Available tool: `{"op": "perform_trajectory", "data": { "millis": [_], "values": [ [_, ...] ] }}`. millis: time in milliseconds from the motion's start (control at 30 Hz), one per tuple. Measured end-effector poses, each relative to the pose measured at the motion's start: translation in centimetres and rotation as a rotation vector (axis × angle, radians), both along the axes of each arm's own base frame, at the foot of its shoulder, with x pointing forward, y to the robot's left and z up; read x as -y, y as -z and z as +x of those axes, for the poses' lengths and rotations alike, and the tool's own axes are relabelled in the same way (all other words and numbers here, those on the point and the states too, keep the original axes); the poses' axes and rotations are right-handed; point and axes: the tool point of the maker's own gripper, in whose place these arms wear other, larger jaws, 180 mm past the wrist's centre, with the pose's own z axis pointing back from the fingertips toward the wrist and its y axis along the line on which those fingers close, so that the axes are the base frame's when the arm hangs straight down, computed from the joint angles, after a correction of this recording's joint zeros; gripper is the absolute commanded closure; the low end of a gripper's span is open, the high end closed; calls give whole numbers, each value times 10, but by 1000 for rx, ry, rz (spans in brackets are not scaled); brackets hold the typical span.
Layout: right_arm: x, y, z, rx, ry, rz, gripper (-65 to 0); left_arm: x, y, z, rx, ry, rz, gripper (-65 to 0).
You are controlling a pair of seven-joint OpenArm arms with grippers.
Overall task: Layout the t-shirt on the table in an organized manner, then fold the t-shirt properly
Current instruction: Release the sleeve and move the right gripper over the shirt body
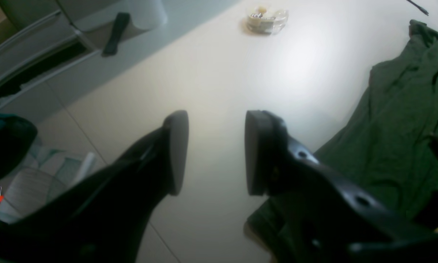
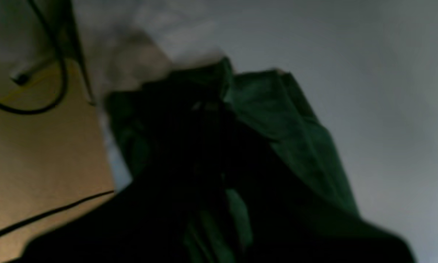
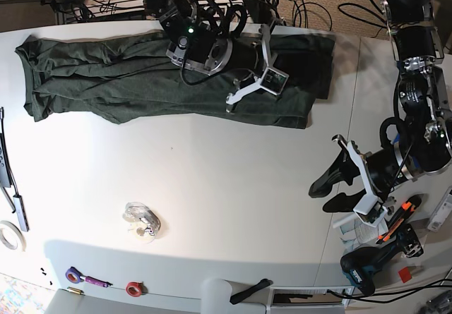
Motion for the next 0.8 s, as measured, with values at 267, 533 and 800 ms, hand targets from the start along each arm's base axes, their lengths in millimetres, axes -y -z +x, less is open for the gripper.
{"op": "perform_trajectory", "data": {
  "millis": [267, 533, 800],
  "values": [
    [-6, -15, 19, 75, 20, 0, -294, -5, 2, 5, -18, -48, -1, -245],
    [127, -67, 120, 251, 563, -23, -293, -42, 36, 12, -153, -308, 48, -246],
    [371, -88, 116, 290, 1144, -203, -293, -123, 80, -37, -380, -545, 51, -376]
  ]
}}
